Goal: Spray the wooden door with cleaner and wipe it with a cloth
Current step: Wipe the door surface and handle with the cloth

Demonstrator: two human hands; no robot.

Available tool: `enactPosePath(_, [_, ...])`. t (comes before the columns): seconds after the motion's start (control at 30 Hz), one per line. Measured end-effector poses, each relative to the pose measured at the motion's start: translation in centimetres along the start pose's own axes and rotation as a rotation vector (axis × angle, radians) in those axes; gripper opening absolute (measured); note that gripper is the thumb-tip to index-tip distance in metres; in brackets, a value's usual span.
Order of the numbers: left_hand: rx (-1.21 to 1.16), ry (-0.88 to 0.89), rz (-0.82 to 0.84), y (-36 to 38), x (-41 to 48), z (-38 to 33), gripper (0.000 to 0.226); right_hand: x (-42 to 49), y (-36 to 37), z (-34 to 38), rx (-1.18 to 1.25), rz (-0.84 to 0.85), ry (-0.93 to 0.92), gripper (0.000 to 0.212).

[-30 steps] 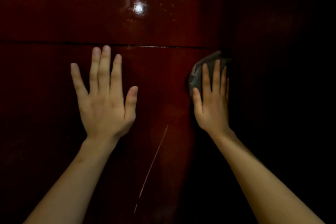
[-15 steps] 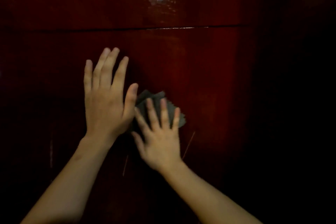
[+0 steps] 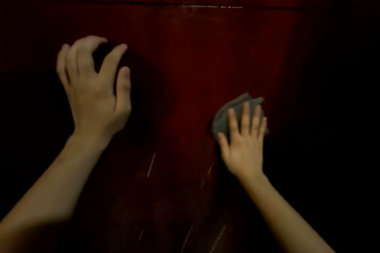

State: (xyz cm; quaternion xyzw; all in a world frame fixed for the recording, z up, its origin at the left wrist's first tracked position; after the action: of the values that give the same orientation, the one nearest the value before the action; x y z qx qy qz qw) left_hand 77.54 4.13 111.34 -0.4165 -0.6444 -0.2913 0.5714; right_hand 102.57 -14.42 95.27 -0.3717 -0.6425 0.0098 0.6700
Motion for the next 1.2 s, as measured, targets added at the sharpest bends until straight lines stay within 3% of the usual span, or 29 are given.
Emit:
enactPosePath(0.1, [0.005,-0.004,-0.021,0.3,0.3,0.2,0.045,-2.6,-0.3,-4.4,0.057,0.064,0.178,0.072])
enactPosePath(0.2, [0.018,0.019,-0.014,0.4,0.3,0.5,0.045,-2.6,-0.3,-3.3,0.105,0.051,0.238,0.071])
enactPosePath(0.37, [0.087,0.076,-0.004,-1.0,0.2,3.3,0.045,0.7,0.8,7.3,0.118,0.030,-0.012,0.075])
enactPosePath(0.53, [0.141,0.013,0.000,-3.8,0.3,9.6,0.049,5.0,0.7,19.0,0.133,-0.044,-0.126,0.075])
enactPosePath(0.77, [0.164,-0.247,-0.053,-9.0,-0.9,22.0,0.049,10.5,-0.3,35.7,0.133,0.005,-0.407,0.068])
enactPosePath(0.87, [0.135,-0.274,-0.044,-10.1,-1.3,25.2,0.051,11.2,-0.1,39.8,0.067,0.021,-0.502,0.064])
enactPosePath(1.0, [0.016,-0.229,-0.044,-10.2,-1.9,26.6,0.052,11.5,-0.4,37.9,0.087,-0.030,-0.489,0.063])
enactPosePath(1.2, [-0.131,-0.224,0.026,-10.3,-2.6,28.7,0.065,9.6,-0.9,28.0,0.007,-0.052,-0.204,0.070])
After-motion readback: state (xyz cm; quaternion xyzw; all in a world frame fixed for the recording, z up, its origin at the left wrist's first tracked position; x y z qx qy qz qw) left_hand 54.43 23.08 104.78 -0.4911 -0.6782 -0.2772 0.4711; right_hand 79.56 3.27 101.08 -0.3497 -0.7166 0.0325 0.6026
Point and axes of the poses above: each hand's wrist, its own x-axis towards the middle knuckle, its own y-axis out of the palm, z = x × y, the point moved 3 cm from there along x, towards the middle knuckle, and after that the axes turned 12 degrees about -y, right-handed, at the moved point
